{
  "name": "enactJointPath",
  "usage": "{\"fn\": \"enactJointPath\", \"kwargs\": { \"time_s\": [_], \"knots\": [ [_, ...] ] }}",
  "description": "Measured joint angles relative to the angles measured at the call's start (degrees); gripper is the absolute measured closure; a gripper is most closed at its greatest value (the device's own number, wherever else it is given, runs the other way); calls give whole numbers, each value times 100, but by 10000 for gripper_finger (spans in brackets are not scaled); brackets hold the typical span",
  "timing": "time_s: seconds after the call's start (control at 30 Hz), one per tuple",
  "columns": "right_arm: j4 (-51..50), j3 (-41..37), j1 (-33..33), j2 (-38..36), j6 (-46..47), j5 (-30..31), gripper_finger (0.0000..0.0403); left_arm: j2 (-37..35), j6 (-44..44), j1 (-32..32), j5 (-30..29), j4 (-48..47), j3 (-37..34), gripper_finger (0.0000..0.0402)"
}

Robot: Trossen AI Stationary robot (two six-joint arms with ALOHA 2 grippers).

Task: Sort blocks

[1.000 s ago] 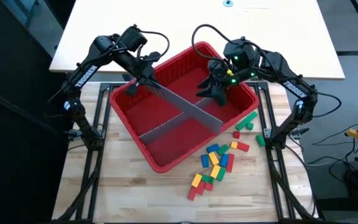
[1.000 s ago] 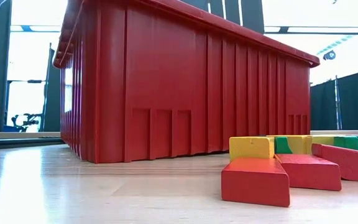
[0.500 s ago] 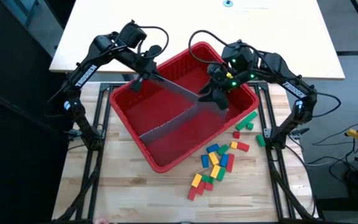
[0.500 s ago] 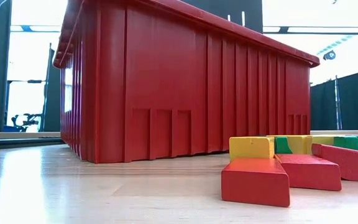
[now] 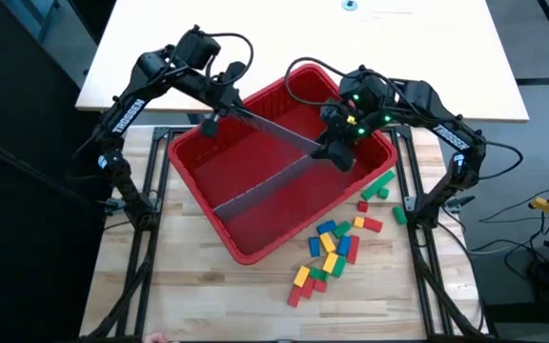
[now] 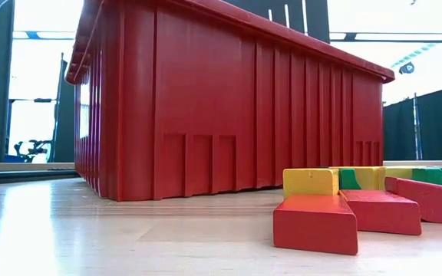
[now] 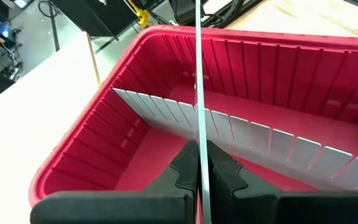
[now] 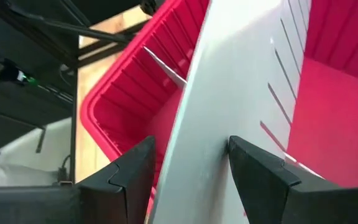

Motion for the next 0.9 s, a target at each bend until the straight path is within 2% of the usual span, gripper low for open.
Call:
{"fn": "enactJointPath", "kwargs": {
  "time_s": [0.33, 0.6, 0.7, 0.9],
  "knots": [
    [-680, 0, -2, -43, -105, 251, 219, 0, 0, 81, -38, -275, 11, 402],
    [-758, 0, 0, -96, -168, 274, 226, 0, 66, 177, -146, -400, 11, 402],
    [-781, 0, 30, -96, -326, 243, 261, 0, 67, 211, -146, -398, 11, 402],
    [-793, 0, 48, -96, -486, 272, 386, 0, 88, 242, -146, -421, 11, 401]
  ]
}}
